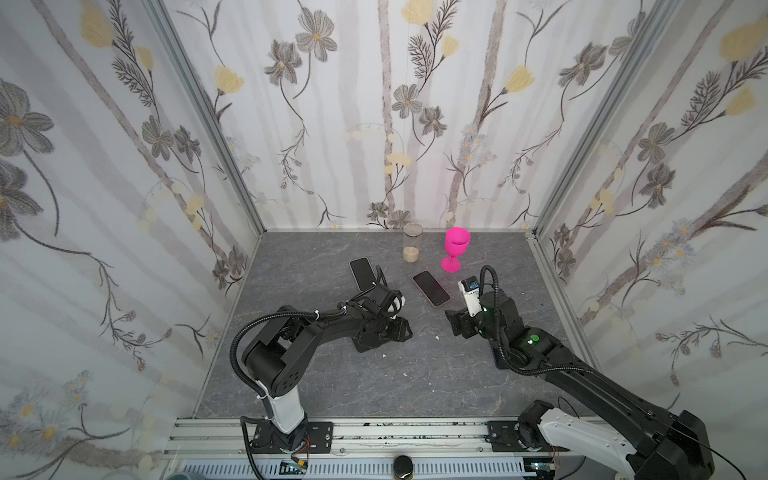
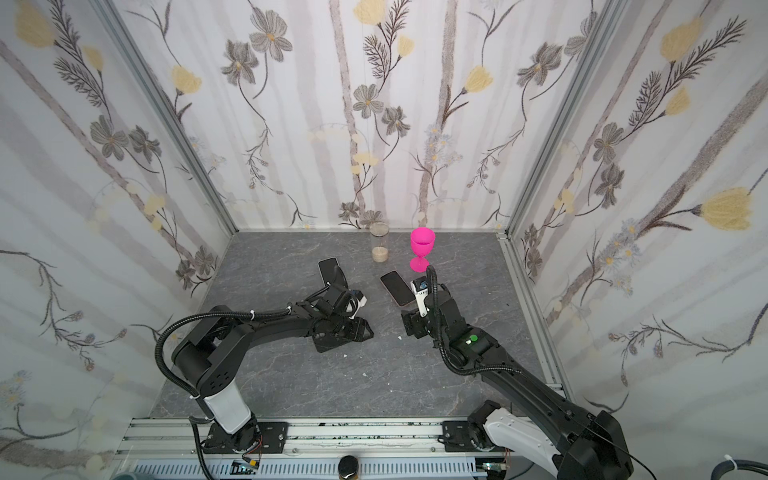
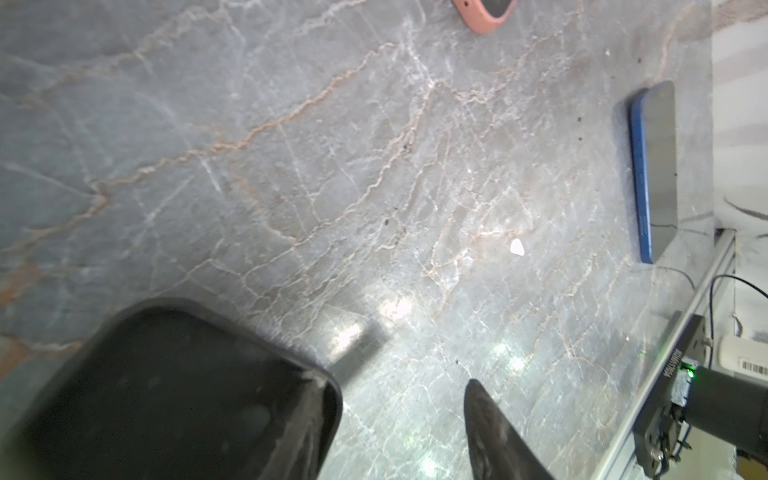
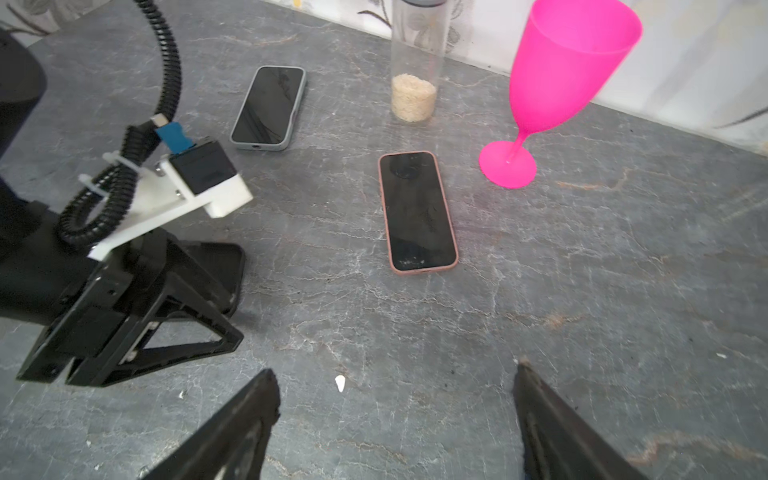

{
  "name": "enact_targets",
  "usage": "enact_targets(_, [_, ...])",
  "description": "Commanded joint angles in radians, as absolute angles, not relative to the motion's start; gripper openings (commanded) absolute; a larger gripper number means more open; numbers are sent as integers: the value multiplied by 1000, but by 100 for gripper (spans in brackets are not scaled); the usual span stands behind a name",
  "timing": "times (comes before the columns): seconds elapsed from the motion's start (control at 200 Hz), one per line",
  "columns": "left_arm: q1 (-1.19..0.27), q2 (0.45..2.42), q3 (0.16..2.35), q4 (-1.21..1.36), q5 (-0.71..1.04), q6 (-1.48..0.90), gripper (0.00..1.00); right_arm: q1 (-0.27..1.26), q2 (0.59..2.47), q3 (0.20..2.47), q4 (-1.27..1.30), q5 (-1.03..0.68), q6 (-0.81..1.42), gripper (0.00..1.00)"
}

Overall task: Put the phone into the phone case
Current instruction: 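Move the right gripper over the blue-edged phone while the left holds the case, then grasp the blue-edged phone's end with the right gripper and lift it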

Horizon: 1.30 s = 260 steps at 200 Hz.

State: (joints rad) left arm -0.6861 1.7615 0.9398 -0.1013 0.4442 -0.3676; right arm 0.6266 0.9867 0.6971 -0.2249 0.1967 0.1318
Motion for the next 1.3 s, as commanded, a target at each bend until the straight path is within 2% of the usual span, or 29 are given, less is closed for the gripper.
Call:
enact_targets(0.0, [-687,1760,961,-103,503,-312,55,592,953,688,-281,299,255,92])
enact_targets(0.105, [-687,1759,984,-123,506,-293,54,525,920,667,-335,376,356,100])
enact_targets(0.24, [-687,1747,992,-138,433,-327,55,394,901,635,-414,421,469,100])
enact_targets(0.425, [-689,1747,955,-130,259,-409,56,230,910,589,-415,296,548,100])
enact_targets(0.54, [-689,1738,922,-99,218,-438,56,165,966,569,-379,193,561,100])
enact_targets(0.944, [-689,1849,964,-69,225,-371,56,109,1257,563,-305,76,540,100])
enact_targets(1.294, [-705,1893,1011,-67,309,-332,57,108,1318,555,-299,-4,535,100])
